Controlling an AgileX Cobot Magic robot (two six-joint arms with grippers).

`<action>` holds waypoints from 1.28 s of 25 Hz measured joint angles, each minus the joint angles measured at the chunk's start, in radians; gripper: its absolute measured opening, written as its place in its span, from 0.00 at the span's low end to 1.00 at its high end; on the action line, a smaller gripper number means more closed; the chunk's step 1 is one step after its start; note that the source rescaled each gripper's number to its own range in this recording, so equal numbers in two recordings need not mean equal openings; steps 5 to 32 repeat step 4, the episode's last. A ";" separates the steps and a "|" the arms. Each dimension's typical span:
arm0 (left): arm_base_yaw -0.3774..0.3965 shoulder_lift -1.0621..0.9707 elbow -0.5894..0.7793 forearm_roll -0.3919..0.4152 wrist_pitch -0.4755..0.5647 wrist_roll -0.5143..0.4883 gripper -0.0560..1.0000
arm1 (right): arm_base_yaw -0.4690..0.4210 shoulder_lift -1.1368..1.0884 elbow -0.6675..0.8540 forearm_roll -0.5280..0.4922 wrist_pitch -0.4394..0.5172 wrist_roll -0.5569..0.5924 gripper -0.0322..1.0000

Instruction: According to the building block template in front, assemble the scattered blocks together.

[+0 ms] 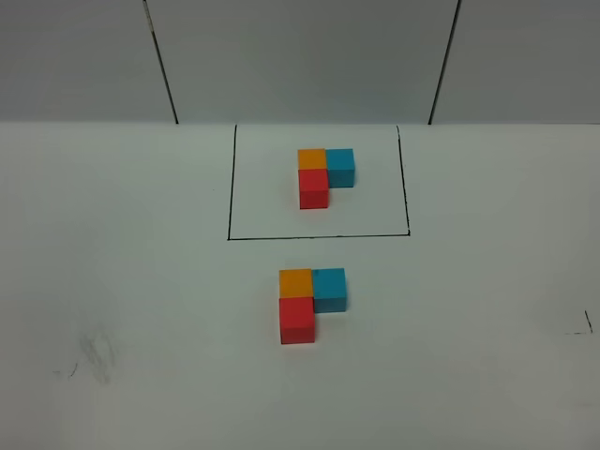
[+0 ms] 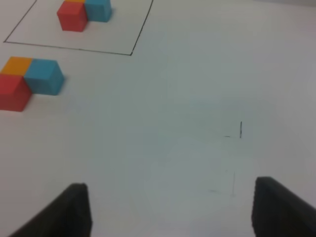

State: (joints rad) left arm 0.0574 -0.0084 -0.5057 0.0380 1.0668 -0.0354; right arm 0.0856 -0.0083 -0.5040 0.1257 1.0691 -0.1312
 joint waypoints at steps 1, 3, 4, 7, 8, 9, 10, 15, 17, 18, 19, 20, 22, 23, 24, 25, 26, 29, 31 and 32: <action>0.000 0.000 0.000 0.000 0.000 0.000 0.66 | 0.000 0.000 0.000 0.000 0.000 0.000 0.41; 0.000 0.000 0.000 0.000 0.000 0.000 0.66 | 0.000 0.000 0.000 0.001 0.000 0.000 0.33; 0.000 0.000 0.000 0.000 0.000 0.000 0.66 | 0.000 0.000 0.000 0.001 0.000 0.000 0.29; 0.000 0.000 0.000 0.000 0.000 0.000 0.66 | 0.000 0.000 0.000 0.001 0.000 0.000 0.29; 0.000 0.000 0.000 0.000 0.000 0.000 0.66 | 0.000 0.000 0.000 0.001 0.000 0.000 0.29; 0.000 0.000 0.000 0.000 0.000 0.000 0.66 | 0.000 0.000 0.000 0.001 0.000 0.000 0.29; 0.000 0.000 0.000 0.000 0.000 0.000 0.66 | 0.000 0.000 0.000 0.001 0.000 0.000 0.29; 0.000 0.000 0.000 0.000 0.000 0.000 0.66 | 0.000 0.000 0.000 0.001 0.000 0.000 0.29; 0.000 0.000 0.000 0.000 0.000 0.000 0.66 | 0.000 0.000 0.000 0.001 0.000 0.000 0.29; 0.000 0.000 0.000 0.000 0.000 0.000 0.66 | 0.000 0.000 0.000 0.001 0.000 0.000 0.29; 0.000 0.000 0.000 0.000 0.000 0.000 0.66 | 0.000 0.000 0.000 0.001 0.000 0.000 0.29; 0.000 0.000 0.000 0.000 0.000 0.000 0.66 | 0.000 0.000 0.000 0.001 0.000 0.000 0.29; 0.000 0.000 0.000 0.000 0.000 0.000 0.66 | 0.000 0.000 0.000 0.001 0.000 0.000 0.29; 0.000 0.000 0.000 0.000 0.000 0.000 0.66 | 0.000 0.000 0.000 0.001 0.000 0.000 0.29; 0.000 0.000 0.000 0.000 0.000 0.000 0.66 | 0.000 0.000 0.000 0.001 0.000 0.000 0.29; 0.000 0.000 0.000 0.000 0.000 0.000 0.66 | 0.000 0.000 0.000 0.001 0.000 0.000 0.29; 0.000 0.000 0.000 0.000 0.000 0.000 0.66 | 0.000 0.000 0.000 0.001 0.000 0.000 0.29; 0.000 0.000 0.000 0.000 0.000 0.000 0.66 | 0.000 0.000 0.000 0.001 0.000 0.000 0.29; 0.000 0.000 0.000 0.000 0.000 0.000 0.66 | 0.000 0.000 0.000 0.001 0.000 0.000 0.29; 0.000 0.000 0.000 0.000 0.000 0.000 0.66 | 0.000 0.000 0.000 0.001 0.000 0.000 0.29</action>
